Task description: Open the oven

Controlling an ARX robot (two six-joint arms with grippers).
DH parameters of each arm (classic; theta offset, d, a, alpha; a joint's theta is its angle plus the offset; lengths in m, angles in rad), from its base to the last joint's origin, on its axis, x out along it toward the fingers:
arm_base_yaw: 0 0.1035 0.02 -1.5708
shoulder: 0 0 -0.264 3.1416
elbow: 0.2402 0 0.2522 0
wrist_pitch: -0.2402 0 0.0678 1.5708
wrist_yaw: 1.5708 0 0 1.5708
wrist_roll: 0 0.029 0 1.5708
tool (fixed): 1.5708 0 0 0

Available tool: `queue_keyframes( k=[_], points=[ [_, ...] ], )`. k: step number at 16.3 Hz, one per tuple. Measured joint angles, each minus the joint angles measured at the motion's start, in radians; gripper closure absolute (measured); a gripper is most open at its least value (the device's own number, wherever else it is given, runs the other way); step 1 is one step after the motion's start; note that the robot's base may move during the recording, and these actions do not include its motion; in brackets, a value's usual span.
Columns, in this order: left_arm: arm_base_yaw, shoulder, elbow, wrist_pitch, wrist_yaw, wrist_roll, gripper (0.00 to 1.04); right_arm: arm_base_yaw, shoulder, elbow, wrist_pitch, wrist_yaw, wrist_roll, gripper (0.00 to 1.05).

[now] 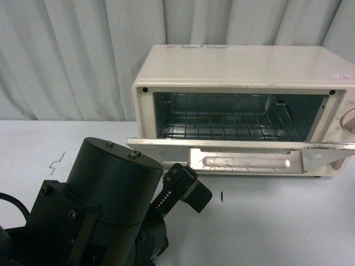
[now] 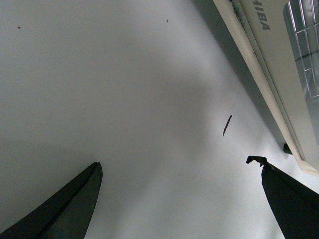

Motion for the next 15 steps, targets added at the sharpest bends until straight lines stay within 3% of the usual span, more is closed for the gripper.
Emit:
queue_keyframes(
  k=[2,4,11,15],
  points=[
    [0.000,0.000,0.000,0.000,0.000,0.000,0.07,-0.026,-0.092,-0.043,-0.063,-0.029,0.001,1.03],
    [0.000,0.000,0.000,0.000,0.000,0.000,0.07,-0.108,-0.119,-0.081,-0.022,-0.093,0.002,1.03],
    [0.000,0.000,0.000,0.000,0.000,0.000,0.07,-0.104,-0.462,-0.114,-0.336,-0.105,0.004,1.03],
    [0.000,0.000,0.000,0.000,0.000,0.000,0.07,-0.104,-0.563,-0.114,-0.436,-0.105,0.004,1.03]
  ],
)
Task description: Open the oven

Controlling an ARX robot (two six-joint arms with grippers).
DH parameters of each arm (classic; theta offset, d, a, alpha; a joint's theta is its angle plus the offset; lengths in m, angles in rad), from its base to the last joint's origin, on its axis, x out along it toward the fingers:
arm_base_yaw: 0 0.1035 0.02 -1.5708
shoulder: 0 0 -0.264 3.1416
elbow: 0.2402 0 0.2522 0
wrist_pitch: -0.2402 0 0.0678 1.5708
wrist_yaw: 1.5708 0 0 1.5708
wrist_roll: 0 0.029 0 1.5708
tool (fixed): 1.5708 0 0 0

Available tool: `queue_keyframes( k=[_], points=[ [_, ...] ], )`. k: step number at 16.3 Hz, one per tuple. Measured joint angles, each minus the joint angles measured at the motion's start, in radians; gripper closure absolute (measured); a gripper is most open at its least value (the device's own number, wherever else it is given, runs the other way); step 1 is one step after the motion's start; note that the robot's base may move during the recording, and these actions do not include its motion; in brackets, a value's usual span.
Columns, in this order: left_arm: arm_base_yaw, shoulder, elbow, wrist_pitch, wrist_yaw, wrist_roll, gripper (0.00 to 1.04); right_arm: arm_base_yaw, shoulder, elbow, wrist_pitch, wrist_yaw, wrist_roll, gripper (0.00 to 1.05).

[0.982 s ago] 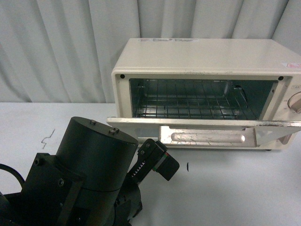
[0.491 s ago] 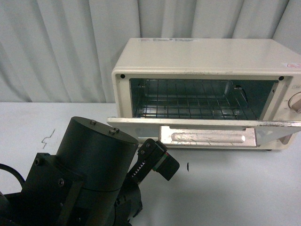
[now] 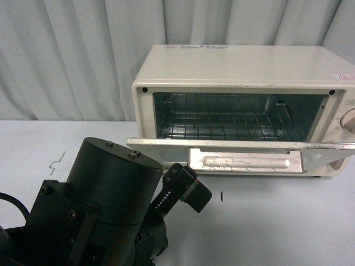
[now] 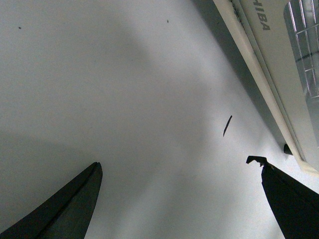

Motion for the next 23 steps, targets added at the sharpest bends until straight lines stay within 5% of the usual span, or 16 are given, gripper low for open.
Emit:
queue_keyframes(
  k=[12,14,18,23],
  points=[
    [0.000,0.000,0.000,0.000,0.000,0.000,0.07,0.000,-0.213,0.000,-0.212,0.000,0.000,1.03],
    [0.000,0.000,0.000,0.000,0.000,0.000,0.07,0.000,-0.349,0.000,-0.393,0.000,0.000,1.03],
    [0.001,0.000,0.000,-0.001,0.000,0.000,0.07,0.000,-0.382,0.000,-0.387,0.000,0.000,1.03],
    [0.001,0.000,0.000,-0.001,0.000,0.000,0.07,0.000,-0.382,0.000,-0.387,0.000,0.000,0.53]
  ],
)
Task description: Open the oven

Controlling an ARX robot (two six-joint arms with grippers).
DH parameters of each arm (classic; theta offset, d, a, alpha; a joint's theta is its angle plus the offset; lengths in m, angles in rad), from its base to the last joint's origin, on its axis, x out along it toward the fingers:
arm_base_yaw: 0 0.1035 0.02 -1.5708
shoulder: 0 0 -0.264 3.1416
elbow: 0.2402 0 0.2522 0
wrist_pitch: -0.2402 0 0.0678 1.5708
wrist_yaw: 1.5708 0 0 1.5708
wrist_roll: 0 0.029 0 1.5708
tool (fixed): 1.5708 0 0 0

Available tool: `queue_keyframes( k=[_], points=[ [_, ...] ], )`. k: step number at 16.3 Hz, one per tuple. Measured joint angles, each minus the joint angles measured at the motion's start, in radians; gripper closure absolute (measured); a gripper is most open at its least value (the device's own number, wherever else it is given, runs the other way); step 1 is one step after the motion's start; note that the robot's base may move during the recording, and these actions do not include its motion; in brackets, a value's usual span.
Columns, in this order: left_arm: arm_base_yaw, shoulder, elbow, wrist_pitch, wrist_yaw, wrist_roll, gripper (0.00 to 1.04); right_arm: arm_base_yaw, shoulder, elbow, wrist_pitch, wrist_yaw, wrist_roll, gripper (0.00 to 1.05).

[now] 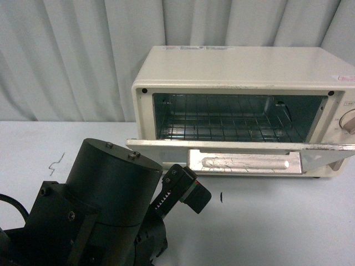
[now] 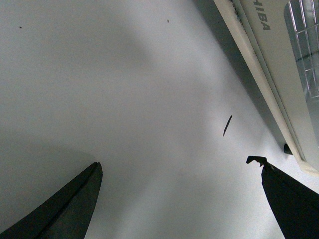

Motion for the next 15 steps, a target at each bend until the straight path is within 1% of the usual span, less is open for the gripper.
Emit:
queue_keyframes(
  k=[4,5,6,7,8,9,10,13,15],
  points=[
    [0.000,0.000,0.000,0.000,0.000,0.000,0.07,0.000,0.000,0.000,0.000,0.000,0.000,0.09],
    [0.000,0.000,0.000,0.000,0.000,0.000,0.07,0.000,0.000,0.000,0.000,0.000,0.000,0.06],
    [0.000,0.000,0.000,0.000,0.000,0.000,0.07,0.000,0.000,0.000,0.000,0.000,0.000,0.07],
    [0.000,0.000,0.000,0.000,0.000,0.000,0.07,0.000,0.000,0.000,0.000,0.000,0.000,0.06],
    [0.000,0.001,-0.009,0.038,0.000,-0.011,0.07,0.000,0.000,0.000,0.000,0.000,0.000,0.06],
    [0.000,0.003,-0.053,0.117,-0.001,-0.042,0.07,0.000,0.000,0.000,0.000,0.000,0.000,0.06],
    [-0.001,-0.016,-0.085,0.122,0.001,-0.048,0.07,0.000,0.000,0.000,0.000,0.000,0.000,0.06],
    [-0.005,-0.163,-0.158,0.072,0.023,-0.023,0.07,0.000,0.000,0.000,0.000,0.000,0.000,0.06],
    [-0.002,-0.277,-0.202,-0.002,0.052,0.024,0.07,0.000,0.000,0.000,0.000,0.000,0.000,0.06]
  ],
)
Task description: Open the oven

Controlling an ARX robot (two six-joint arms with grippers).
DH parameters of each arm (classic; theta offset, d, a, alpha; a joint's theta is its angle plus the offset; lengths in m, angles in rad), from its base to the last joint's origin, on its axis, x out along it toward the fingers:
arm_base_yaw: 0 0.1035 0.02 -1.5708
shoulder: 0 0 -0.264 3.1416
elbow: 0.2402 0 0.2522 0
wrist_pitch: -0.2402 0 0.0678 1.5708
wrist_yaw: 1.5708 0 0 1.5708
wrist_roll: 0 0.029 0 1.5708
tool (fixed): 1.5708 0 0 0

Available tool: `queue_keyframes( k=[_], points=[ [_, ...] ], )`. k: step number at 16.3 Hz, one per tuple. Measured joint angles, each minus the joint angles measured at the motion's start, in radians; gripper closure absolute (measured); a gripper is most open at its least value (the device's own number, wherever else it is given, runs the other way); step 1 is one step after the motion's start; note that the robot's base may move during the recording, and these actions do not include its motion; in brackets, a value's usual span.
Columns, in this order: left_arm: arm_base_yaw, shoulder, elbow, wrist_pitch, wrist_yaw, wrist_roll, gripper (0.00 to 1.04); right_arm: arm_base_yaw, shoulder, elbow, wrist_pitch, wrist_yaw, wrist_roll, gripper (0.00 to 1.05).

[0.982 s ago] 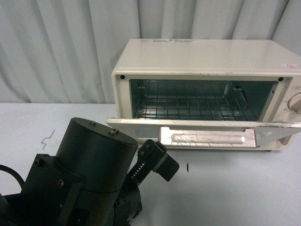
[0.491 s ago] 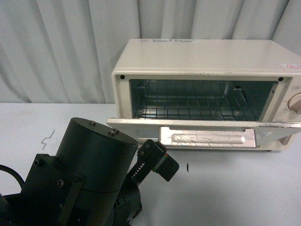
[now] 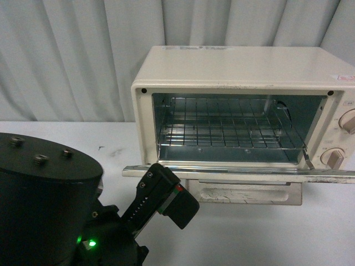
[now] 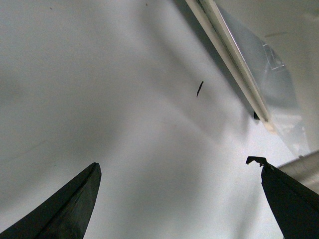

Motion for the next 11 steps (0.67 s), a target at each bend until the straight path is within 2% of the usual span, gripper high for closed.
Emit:
queue_keyframes(
  k=[4,5,11],
  points=[
    [0.063,-0.327,-0.085,-0.191,0.100,0.215,0.07,0.000,0.000,0.000,0.000,0.000,0.000,0.06],
    [0.071,-0.426,-0.091,-0.248,0.103,0.293,0.07,0.000,0.000,0.000,0.000,0.000,0.000,0.06],
    [0.108,-0.589,-0.090,-0.348,0.053,0.407,0.07,0.000,0.000,0.000,0.000,0.000,0.000,0.06]
  ],
)
